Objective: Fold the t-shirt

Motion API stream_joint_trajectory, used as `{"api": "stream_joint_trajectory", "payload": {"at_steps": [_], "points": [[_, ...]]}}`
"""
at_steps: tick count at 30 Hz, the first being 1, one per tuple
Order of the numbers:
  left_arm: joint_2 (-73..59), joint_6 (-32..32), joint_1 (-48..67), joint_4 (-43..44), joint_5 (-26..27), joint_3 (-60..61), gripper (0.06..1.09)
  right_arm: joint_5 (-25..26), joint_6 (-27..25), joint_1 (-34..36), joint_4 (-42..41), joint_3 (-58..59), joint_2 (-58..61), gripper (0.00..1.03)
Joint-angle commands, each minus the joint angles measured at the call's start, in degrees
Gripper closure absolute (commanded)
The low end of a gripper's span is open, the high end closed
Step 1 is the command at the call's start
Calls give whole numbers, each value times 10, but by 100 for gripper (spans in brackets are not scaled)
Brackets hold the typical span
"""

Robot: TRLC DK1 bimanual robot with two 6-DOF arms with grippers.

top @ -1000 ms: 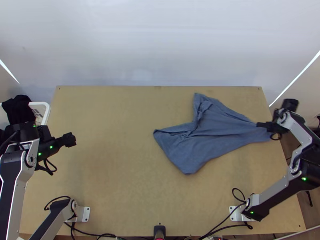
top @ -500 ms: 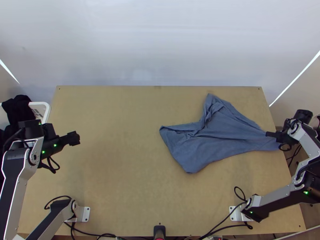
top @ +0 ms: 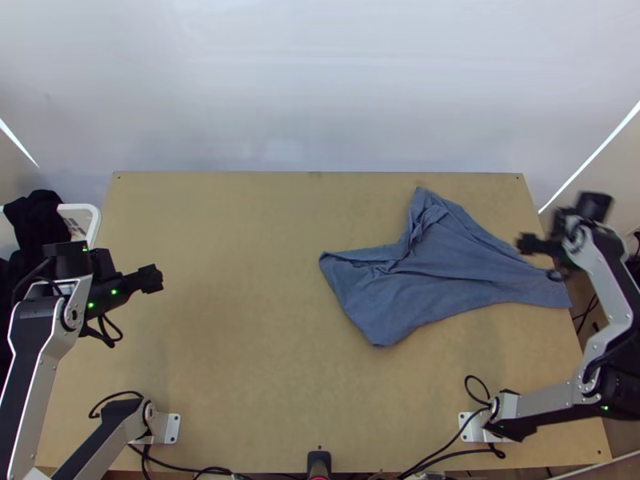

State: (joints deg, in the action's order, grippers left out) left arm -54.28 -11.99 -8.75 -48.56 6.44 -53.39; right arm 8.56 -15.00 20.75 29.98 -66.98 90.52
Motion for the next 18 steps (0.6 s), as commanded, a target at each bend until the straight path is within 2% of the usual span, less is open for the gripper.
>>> {"api": "stream_joint_trajectory", "payload": {"at_steps": [1,2,4,6,11,15,18], "points": [[-13,-21,37,0,1,-15,11,-145,48,-137,94,-142,85,23],[-14,-25,44,0,1,-21,11,-179,66,-149,132,-185,124,28],[-14,-28,51,-4,1,-30,11,-235,87,-165,221,-273,196,30],[-14,-29,51,-11,0,-39,11,-257,87,-185,242,-326,236,30],[-11,-28,51,-22,-4,-53,11,-243,77,-216,224,-420,301,31],[-11,-27,51,-30,-10,-66,11,-192,59,-233,145,-453,322,50],[-12,-26,51,-37,-13,-76,11,-181,55,-238,133,-499,356,50]]}}
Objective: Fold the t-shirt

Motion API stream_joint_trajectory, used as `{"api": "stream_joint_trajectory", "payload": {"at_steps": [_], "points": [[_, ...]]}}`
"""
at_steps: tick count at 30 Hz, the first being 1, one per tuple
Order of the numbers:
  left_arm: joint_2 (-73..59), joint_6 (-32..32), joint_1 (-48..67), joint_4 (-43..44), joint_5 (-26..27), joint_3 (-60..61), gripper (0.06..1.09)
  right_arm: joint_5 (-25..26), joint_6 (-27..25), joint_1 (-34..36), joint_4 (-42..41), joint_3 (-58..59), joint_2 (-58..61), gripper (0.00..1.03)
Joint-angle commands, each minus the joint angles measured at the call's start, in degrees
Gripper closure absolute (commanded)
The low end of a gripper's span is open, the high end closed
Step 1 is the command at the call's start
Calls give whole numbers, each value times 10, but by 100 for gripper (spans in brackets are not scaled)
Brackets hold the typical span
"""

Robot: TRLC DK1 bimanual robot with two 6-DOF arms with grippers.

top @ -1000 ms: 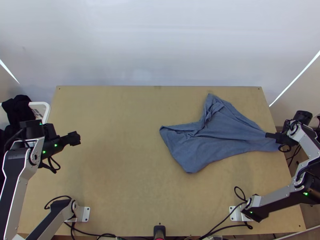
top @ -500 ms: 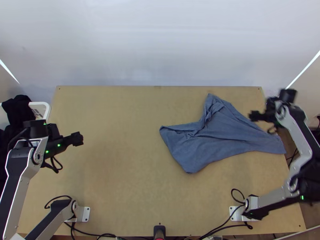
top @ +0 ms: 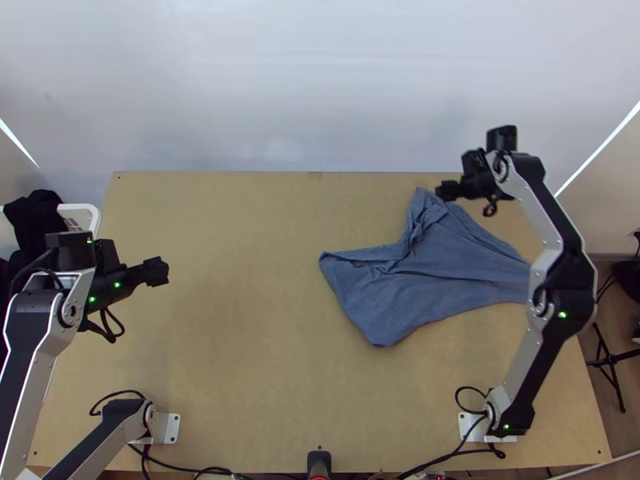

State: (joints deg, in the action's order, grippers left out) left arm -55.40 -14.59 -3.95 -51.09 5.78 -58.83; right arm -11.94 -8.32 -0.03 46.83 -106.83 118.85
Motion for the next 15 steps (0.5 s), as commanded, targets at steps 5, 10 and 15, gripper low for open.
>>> {"api": "stream_joint_trajectory", "payload": {"at_steps": [5,10,15], "points": [[-2,5,2,-18,-17,-29,11,46,-10,-30,-30,-174,132,49],[-11,6,2,-17,-18,-33,11,57,-12,-35,-17,-238,184,50],[-18,6,3,-15,-18,-38,11,62,-12,-44,-17,-247,213,50]]}}
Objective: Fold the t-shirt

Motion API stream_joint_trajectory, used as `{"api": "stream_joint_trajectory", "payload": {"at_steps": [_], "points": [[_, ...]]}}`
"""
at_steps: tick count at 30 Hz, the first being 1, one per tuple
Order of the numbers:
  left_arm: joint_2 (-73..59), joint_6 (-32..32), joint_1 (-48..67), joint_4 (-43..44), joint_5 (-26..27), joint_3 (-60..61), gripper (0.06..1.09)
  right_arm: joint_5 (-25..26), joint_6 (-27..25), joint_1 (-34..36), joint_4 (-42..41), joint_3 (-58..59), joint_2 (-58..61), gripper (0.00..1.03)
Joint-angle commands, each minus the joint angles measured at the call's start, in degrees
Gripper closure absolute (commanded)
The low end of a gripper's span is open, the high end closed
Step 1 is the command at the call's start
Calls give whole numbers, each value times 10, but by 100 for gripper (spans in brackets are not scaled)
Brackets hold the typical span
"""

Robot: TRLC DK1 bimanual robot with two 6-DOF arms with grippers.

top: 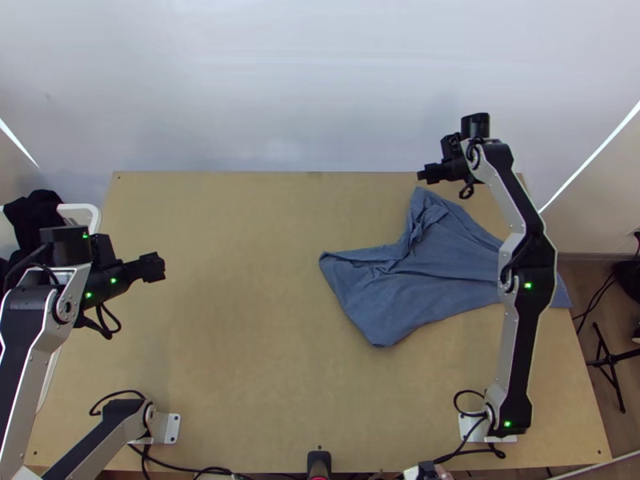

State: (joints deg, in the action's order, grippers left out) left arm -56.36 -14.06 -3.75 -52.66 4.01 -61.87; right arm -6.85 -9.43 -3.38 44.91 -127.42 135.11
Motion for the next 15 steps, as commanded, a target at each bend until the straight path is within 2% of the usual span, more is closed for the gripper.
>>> {"api": "stream_joint_trajectory", "payload": {"at_steps": [1,15], "points": [[-9,1,0,1,-1,-7,11,11,-1,-13,2,-42,55,50],[-19,3,0,5,-2,-11,11,22,3,-30,-3,-43,81,50]]}}
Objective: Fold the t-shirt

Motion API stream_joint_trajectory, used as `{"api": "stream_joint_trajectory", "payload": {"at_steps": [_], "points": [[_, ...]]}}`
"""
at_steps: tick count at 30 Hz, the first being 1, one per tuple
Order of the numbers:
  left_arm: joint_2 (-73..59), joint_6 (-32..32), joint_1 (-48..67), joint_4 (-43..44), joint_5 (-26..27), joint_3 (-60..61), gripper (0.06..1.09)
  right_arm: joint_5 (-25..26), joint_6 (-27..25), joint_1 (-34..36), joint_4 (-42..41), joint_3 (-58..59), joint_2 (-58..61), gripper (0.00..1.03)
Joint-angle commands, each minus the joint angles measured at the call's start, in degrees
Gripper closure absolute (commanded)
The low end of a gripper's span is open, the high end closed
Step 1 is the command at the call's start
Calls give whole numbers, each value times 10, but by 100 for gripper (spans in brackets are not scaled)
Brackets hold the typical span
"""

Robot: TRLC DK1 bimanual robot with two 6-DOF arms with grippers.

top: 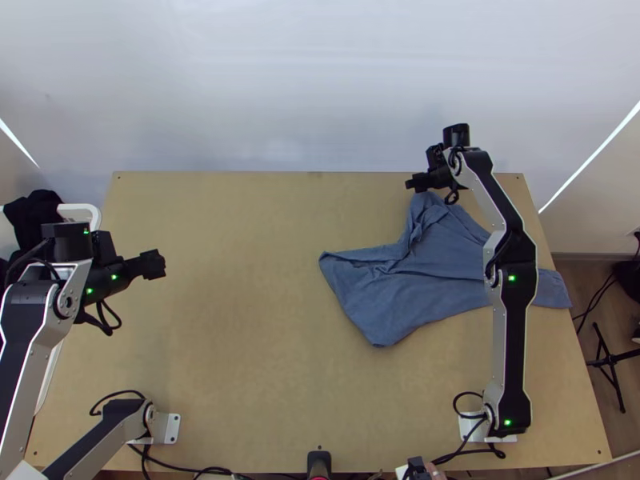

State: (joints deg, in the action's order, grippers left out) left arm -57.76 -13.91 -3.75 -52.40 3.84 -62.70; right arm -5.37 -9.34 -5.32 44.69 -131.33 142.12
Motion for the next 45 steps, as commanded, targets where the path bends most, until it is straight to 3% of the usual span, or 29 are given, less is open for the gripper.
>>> {"api": "stream_joint_trajectory", "payload": {"at_steps": [1,3,7,11,14,24,36,45], "points": [[-6,1,0,3,-1,-2,11,7,2,-12,-1,-4,11,51],[-8,1,0,3,-1,-2,11,11,2,-16,0,-4,14,51],[-12,0,1,5,-1,-3,11,11,6,-18,0,-3,14,79],[-21,4,7,5,-1,-5,11,17,12,-17,3,-2,12,81],[-35,20,33,5,-2,0,11,17,13,-15,6,5,7,100],[-182,101,151,181,-3,3,11,17,18,-6,40,19,-45,100],[-389,96,291,361,66,-66,11,20,22,-13,107,21,-108,100],[-507,94,348,407,83,-134,11,28,24,-17,139,30,-142,100]]}}
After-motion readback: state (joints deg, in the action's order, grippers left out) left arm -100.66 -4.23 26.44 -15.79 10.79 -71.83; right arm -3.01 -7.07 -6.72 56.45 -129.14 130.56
